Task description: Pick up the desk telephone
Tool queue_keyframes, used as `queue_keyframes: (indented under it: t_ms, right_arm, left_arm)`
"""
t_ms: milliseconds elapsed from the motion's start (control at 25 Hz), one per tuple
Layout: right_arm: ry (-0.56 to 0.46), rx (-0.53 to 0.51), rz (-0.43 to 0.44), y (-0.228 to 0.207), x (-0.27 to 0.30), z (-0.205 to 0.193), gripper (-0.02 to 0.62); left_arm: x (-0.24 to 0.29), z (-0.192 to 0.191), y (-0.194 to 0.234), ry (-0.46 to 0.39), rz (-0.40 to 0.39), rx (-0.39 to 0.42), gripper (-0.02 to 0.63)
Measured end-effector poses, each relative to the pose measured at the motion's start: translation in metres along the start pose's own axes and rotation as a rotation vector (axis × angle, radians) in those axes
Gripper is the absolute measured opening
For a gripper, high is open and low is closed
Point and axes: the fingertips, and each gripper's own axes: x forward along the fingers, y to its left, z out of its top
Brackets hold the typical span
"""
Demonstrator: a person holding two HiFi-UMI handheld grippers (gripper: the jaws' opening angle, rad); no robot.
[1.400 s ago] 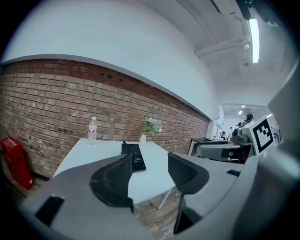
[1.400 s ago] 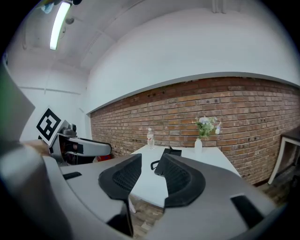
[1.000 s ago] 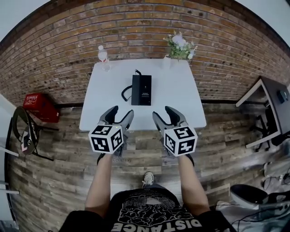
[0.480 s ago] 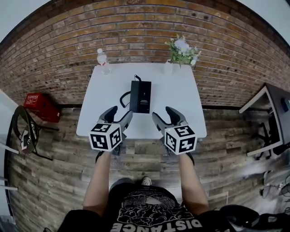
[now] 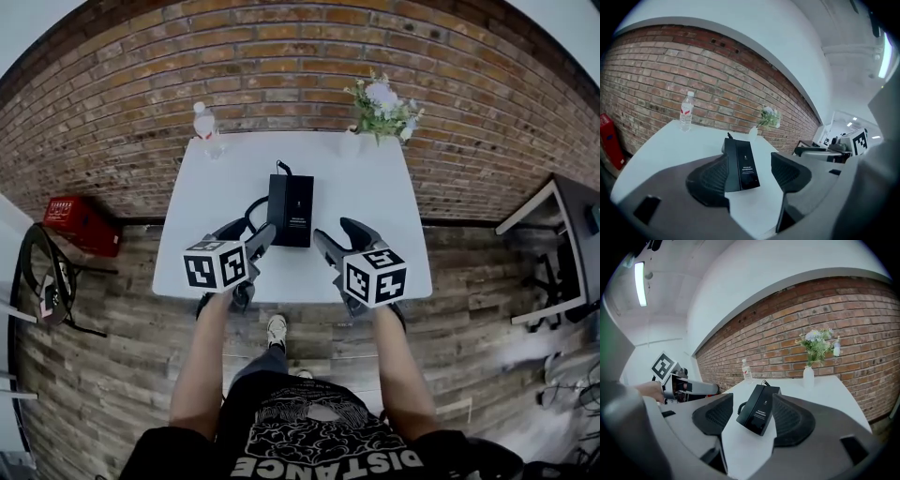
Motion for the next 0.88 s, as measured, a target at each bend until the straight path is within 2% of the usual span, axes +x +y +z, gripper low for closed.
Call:
queue_keyframes:
  t_ms: [440, 640, 880]
  right_arm:
    - [0.14, 0.156, 0.072, -0.042, 0.085, -0.027, 0.259]
    - [0.214, 0.213, 0.082, -0.057, 0.115, -0.048, 0.265]
    - [0.272, 0.306, 0.117, -0.062, 0.147, -0.065, 0.276]
  left_arm:
    - [0.089, -0.023, 0.049, 0.201, -0.155, -0.141, 0.265]
    - [0.118, -0.027, 0.069, 0.234, -0.231, -0.23, 0.265]
    - [0.141, -0.037, 0.081, 0.305, -0.313, -0.268, 0.282]
